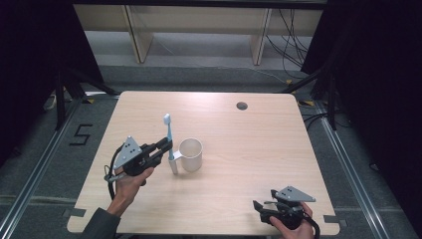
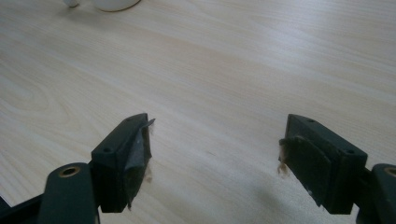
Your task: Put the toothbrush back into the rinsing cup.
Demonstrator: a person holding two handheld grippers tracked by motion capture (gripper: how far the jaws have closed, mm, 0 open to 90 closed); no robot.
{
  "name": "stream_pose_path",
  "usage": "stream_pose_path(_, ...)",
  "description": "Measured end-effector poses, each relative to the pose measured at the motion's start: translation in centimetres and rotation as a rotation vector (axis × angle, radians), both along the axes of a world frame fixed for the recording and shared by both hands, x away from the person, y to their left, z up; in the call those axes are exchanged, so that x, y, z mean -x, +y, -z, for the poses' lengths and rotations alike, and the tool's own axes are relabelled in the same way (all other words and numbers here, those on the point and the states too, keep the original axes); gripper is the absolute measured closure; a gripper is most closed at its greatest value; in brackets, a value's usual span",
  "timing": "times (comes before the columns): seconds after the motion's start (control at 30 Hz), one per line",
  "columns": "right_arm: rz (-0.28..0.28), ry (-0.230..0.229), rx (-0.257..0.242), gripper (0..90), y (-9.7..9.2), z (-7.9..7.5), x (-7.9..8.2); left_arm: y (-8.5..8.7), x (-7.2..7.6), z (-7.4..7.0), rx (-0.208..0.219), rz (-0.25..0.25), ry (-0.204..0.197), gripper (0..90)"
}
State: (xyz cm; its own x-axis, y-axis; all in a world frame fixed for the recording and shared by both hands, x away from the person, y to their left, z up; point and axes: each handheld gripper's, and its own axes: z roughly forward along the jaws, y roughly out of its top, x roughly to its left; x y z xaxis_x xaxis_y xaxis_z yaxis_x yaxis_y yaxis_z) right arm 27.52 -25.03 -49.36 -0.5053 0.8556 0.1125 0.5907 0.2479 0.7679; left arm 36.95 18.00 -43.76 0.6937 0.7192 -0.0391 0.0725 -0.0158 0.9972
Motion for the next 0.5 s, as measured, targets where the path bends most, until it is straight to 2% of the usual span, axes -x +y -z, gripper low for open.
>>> stream_pose_path(0.1, -0.004, -0.01, 0.004, 24.3, -0.1, 0.0, -0.1, 0.1, 0.0, 0.3, 0.01, 0.001, 0.005, 78.4)
stream_pose_path(0.13, 0.0, 0.001, -0.001, 24.3, 0.0, 0.0, 0.0, 0.1, 0.0, 0.4, 0.014, -0.001, 0.004, 78.4)
stream_pose_path(0.17, 0.0, -0.012, 0.013, 24.3, -0.1, 0.0, 0.0, 0.1, 0.0, 0.5, 0.015, -0.002, 0.002, 78.4)
stream_pose_path(0.23, -0.001, 0.0, 0.0, 24.3, 0.0, 0.0, 0.0, 0.2, 0.0, 0.7, 0.01, -0.002, 0.001, 78.4)
stream_pose_path(0.5, -0.004, -0.007, -0.001, 24.3, 0.0, 0.0, 0.0, 0.4, 0.2, 1.2, 0.017, 0.002, 0.0, 78.4)
